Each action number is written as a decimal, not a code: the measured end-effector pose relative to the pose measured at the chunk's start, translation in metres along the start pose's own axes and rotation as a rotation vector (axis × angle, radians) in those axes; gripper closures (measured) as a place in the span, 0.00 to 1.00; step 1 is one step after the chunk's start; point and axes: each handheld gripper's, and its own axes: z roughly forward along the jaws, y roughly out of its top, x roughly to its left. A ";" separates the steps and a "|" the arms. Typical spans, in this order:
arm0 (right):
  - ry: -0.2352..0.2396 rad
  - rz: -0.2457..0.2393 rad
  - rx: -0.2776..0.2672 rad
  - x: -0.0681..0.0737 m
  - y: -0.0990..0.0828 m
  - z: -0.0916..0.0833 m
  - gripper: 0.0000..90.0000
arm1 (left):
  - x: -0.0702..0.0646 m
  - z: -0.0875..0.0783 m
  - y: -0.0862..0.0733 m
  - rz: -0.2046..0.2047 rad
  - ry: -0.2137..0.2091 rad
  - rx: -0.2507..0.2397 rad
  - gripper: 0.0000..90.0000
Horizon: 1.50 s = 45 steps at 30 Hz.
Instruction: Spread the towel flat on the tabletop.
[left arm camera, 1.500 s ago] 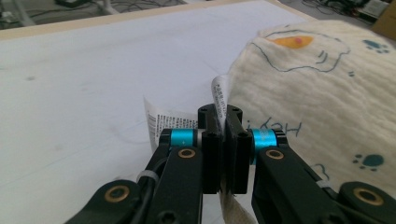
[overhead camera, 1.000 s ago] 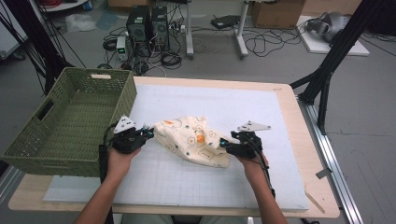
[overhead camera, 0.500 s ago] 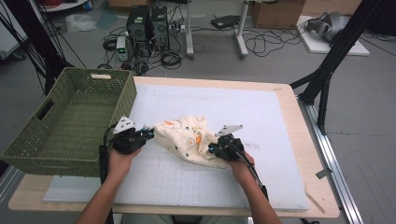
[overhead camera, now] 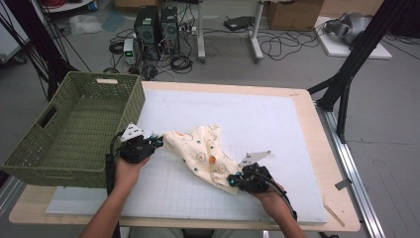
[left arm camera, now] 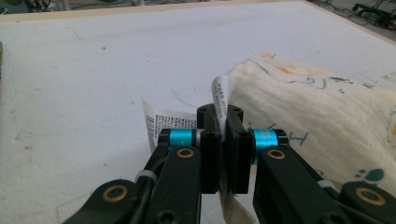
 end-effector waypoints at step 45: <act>-0.255 0.086 -0.106 -0.057 0.087 0.084 0.51 | -0.004 0.007 -0.005 0.001 -0.019 0.022 0.94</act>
